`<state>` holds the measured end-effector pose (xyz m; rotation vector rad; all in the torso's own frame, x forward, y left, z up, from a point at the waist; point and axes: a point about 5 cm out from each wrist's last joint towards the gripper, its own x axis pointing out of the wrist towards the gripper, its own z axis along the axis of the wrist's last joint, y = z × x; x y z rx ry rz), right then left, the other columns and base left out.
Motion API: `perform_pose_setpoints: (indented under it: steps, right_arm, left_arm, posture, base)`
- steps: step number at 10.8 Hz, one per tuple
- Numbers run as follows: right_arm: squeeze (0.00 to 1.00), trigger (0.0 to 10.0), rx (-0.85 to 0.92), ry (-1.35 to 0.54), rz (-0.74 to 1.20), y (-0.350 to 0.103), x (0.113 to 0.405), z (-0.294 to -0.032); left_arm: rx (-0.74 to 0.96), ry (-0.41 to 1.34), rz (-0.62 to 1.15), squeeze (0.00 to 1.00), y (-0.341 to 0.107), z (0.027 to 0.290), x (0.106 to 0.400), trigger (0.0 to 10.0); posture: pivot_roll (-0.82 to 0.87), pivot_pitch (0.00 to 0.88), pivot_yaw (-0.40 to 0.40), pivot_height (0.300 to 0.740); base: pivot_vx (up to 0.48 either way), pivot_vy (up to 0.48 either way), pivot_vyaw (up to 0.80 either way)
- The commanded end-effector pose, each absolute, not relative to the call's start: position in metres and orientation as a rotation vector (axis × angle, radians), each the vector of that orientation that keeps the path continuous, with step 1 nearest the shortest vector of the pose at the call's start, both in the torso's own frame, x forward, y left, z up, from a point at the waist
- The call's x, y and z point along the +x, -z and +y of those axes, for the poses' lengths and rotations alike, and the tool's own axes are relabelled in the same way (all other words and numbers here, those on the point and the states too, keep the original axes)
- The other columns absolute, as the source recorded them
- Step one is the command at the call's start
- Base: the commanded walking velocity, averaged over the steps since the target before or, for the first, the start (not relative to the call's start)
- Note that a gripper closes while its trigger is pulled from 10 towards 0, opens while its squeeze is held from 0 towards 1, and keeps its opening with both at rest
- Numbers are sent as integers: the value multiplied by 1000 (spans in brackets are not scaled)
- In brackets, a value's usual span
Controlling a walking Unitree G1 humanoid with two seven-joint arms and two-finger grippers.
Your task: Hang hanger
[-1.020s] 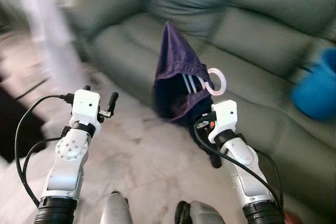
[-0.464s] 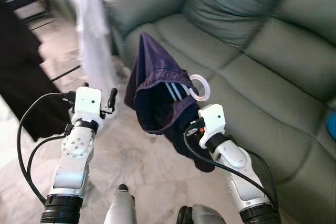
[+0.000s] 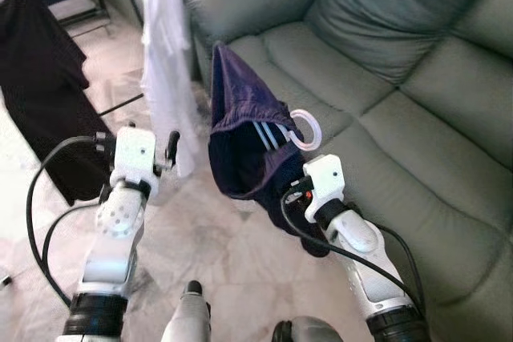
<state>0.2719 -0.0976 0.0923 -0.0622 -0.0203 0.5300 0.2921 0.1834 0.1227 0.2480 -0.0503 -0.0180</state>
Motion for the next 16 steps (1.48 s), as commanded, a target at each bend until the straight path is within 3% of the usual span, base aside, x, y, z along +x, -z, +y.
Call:
perform_pose_setpoints:
  steps: [1,4,10,14,16]
  right_arm:
    - [0,10000,-61,-547,-58,-99,273,-92]
    - [0,10000,-65,-555,-61,-100,275,-92]
    - [0,10000,-64,-545,-53,-98,276,-94]
    - [0,10000,-72,-478,-50,-96,281,-101]
    - [0,10000,-101,-361,-40,-93,282,-114]
  left_arm:
    - [256,15,-46,0,-122,183,292,10000]
    - [252,4,-46,0,-122,185,293,10000]
    - [249,-35,-32,0,-119,190,291,10000]
    - [263,-92,-17,0,-117,194,292,10000]
    - [249,-110,-14,0,-113,194,282,10000]
  posture:
    - [-55,116,-67,740]
    - [-54,114,-69,740]
    - [-48,107,-74,740]
    - [-41,93,-76,740]
    - [-30,76,-66,740]
  base:
    - [0,0,775]
    - [82,0,775]
    - [208,357,743]
    - [0,434,0]
    - [0,0,0]
